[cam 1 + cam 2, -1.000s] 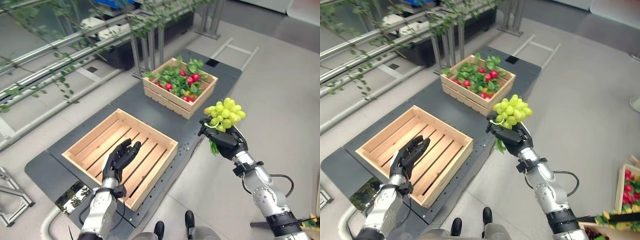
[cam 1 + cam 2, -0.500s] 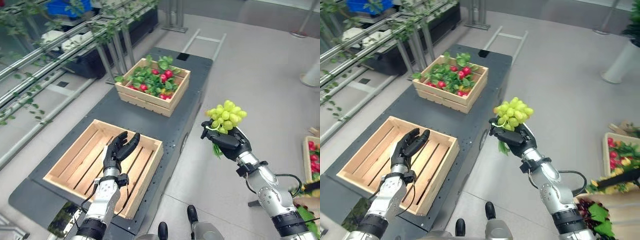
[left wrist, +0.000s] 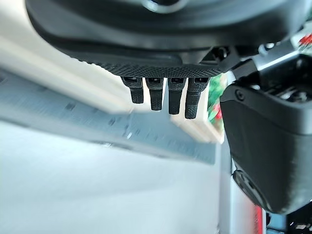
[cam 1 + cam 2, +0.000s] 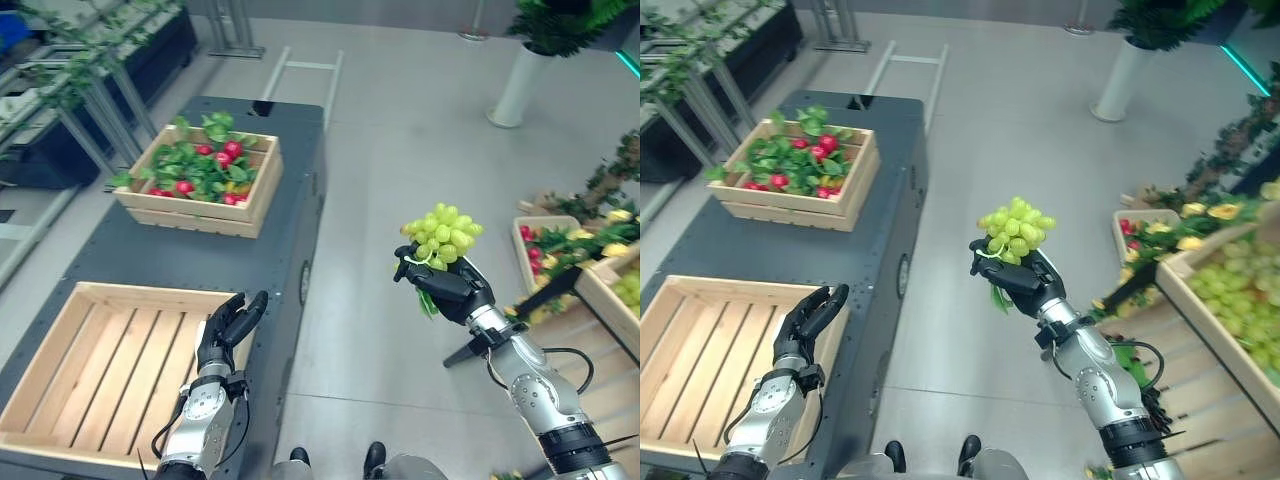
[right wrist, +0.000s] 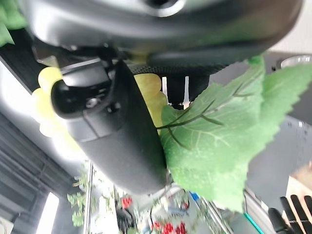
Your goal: Pick up the fruits from the basket on one side to the basket on the other side
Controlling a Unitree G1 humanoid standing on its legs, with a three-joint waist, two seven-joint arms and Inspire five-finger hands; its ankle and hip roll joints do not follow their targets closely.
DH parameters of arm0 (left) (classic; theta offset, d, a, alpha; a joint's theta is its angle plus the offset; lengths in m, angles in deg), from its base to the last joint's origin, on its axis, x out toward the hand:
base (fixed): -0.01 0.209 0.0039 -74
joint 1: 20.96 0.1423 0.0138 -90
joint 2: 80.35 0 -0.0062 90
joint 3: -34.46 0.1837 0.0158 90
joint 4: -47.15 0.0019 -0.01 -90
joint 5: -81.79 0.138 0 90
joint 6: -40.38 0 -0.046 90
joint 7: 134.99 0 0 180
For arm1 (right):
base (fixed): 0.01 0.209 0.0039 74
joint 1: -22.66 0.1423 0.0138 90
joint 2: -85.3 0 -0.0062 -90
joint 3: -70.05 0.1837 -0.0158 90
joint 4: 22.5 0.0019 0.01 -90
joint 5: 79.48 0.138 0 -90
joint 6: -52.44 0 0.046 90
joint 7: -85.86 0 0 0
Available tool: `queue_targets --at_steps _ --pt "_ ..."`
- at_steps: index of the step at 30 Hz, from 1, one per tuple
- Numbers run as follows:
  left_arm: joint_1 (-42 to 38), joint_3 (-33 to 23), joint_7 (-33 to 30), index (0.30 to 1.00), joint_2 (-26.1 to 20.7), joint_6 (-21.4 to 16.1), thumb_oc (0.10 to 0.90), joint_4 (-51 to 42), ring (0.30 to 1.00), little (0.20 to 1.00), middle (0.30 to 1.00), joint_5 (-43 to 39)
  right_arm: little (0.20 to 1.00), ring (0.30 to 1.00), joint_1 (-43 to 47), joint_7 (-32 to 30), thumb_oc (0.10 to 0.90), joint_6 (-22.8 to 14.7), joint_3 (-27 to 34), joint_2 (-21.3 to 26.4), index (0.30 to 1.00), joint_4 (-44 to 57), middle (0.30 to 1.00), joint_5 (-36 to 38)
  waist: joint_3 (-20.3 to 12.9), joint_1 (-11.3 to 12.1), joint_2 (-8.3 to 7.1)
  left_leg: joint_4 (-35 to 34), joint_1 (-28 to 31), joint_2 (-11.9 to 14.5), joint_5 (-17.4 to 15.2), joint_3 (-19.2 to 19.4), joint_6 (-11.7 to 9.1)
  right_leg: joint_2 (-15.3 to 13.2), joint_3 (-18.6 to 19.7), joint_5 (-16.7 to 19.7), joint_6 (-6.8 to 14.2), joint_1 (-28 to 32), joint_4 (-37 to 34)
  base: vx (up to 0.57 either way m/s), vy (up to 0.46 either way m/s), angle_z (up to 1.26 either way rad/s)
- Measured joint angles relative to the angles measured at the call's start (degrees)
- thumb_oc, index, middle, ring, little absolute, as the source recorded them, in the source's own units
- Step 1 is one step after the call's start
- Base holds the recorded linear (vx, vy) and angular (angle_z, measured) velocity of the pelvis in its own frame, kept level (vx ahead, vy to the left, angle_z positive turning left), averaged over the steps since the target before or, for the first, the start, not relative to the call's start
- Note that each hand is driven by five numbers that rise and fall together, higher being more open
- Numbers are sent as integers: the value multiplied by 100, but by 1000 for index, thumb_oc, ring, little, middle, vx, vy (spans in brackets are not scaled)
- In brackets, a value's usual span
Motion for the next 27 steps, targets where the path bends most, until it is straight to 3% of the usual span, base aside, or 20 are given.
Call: queue_targets --at_steps 3,8,12,13,14,17,18,19,20,21,24,25,27 --pt "-73 170 -14 900 3 6 800 -14 900 900 900 8 300 300 -52 -2 400 2 16 25 300 -1 300 0 -56 -201 -102 11 35 28 48 -9 -65 98 60 98 -52 79 -227 -31 -117 -16" --pt "-195 209 103 900 176 7 800 -231 900 900 900 3 300 300 -47 6 400 65 44 32 300 2 300 -2 -73 -347 -72 89 4 34 37 -21 -98 140 155 193 -72 132 -396 -46 -85 -7" --pt "-75 185 176 900 216 6 800 -219 900 900 900 -44 300 300 -30 129 400 174 16 38 300 31 300 -16 -85 -53 -119 1771 -743 -225 -294 -1029 -106 -181 647 207 -74 136 -261 -68 45 -50" --pt "70 125 175 900 210 4 800 -227 900 900 900 -45 300 300 14 157 400 199 -30 27 300 42 300 -16 -127 19 -44 1742 -754 -402 -354 -1636 -57 -179 878 209 -70 134 -235 -82 161 -100" --pt "144 75 161 900 188 4 800 -218 900 900 900 -47 300 300 105 165 400 208 -107 26 300 42 300 -16 -139 66 -13 1542 -767 -493 -354 -2001 -50 -150 1069 215 -59 132 -229 -68 153 -88" --pt "67 95 57 900 159 4 800 -170 900 900 900 -44 300 300 405 164 400 208 -438 25 300 40 300 -45 -156 35 3 647 -854 -665 -323 -2530 -35 -114 1482 304 52 104 -271 -94 240 -81" --pt "9 149 43 900 158 7 800 -133 900 900 900 -43 300 300 428 164 400 209 -469 19 300 50 300 -45 -164 7 18 477 -870 -665 -316 -2527 -43 -104 1483 323 67 107 -298 -93 165 -60" --pt "-98 213 58 900 196 12 800 -126 900 900 900 -38 300 300 415 162 400 213 -468 75 300 117 300 -43 -198 -49 153 402 -936 -565 -284 -2492 -90 -9 1370 323 42 72 -317 -63 142 -39" --pt "-159 238 51 900 183 13 800 -117 900 900 900 -34 300 300 414 160 400 220 -468 94 300 141 300 -42 -200 -62 196 452 -961 -525 -71 -2515 -61 26 1298 331 43 85 -333 -55 190 -55" --pt "-263 249 21 900 144 12 800 -119 900 900 900 -33 300 300 398 161 400 230 -474 104 300 205 300 -42 -217 -39 184 446 -1020 -516 92 -2498 32 15 1180 271 124 55 -272 -27 188 -57" --pt "-369 265 -80 900 96 12 800 -117 900 900 900 -34 300 300 356 163 400 285 -463 90 300 403 300 -41 -239 -157 156 188 -915 -594 179 -2269 103 -187 1131 232 250 -40 -213 -32 176 -40" --pt "-367 263 -131 900 97 12 800 -117 900 900 900 -33 300 300 328 172 400 333 -460 93 300 480 300 -38 -246 -213 228 47 -798 -597 411 -2236 213 -211 1139 222 411 -1 -215 -38 153 -9" --pt "-370 263 -202 900 107 10 800 -117 900 900 900 -32 300 300 322 182 400 386 -460 77 300 482 300 -36 -266 -265 269 -15 -735 -591 620 -2191 332 -207 1159 192 470 52 -242 -33 152 -6"
